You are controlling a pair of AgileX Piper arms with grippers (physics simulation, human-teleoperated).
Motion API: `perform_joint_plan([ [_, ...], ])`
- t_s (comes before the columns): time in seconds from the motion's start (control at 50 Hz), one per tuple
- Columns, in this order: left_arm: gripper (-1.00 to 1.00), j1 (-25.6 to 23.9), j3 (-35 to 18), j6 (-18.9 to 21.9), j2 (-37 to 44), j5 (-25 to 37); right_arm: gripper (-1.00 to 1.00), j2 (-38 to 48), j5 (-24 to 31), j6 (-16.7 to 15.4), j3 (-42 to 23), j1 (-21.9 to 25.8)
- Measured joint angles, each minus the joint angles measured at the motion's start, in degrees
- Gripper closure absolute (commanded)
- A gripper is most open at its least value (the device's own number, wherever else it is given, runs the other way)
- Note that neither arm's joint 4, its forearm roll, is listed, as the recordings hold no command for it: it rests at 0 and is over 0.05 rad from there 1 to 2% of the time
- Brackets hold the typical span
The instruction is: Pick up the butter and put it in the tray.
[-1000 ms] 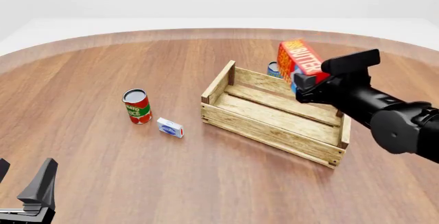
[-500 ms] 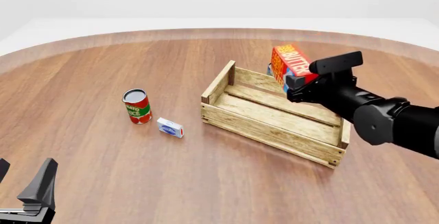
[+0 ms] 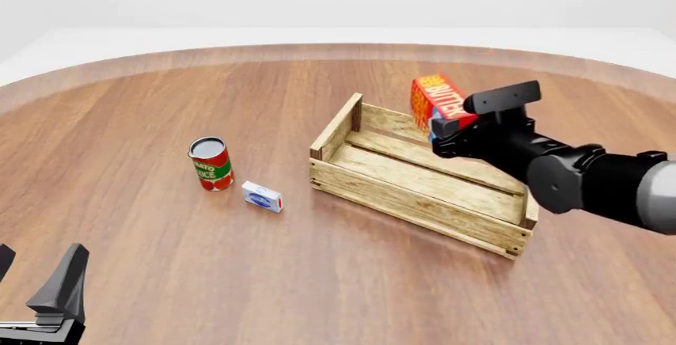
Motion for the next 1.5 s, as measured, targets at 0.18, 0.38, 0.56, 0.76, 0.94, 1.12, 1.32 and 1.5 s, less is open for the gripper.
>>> perform_joint_plan([
  [0.18,-1.0,0.0,0.0,0.0,0.0,0.0,1.0,2.0,-0.1,0.1,-1.1,0.0],
  [0.38,-1.0,0.0,0.0,0.0,0.0,0.0,1.0,4.4,-0.4,0.3,-2.4,-0.1],
  [0.56,-1.0,0.0,0.0,0.0,0.0,0.0,1.0,6.2,-0.6,0.4,-3.2,-0.3],
  [0.76,-1.0,0.0,0.0,0.0,0.0,0.0,1.0,7.8,-0.5,0.6,-4.0,-0.5],
  [0.94,-1.0,0.0,0.0,0.0,0.0,0.0,1.0,9.3,-0.6,0.7,-4.7,-0.4],
  [1.12,-1.0,0.0,0.0,0.0,0.0,0.0,1.0,10.7,-0.9,1.1,-5.1,-0.3],
  [1.32,-1.0,0.0,0.0,0.0,0.0,0.0,1.0,12.3,-1.2,1.4,-5.6,-0.3],
  [1.5,-1.0,0.0,0.0,0.0,0.0,0.0,1.0,13.6,-1.5,1.7,-6.1,-0.3],
])
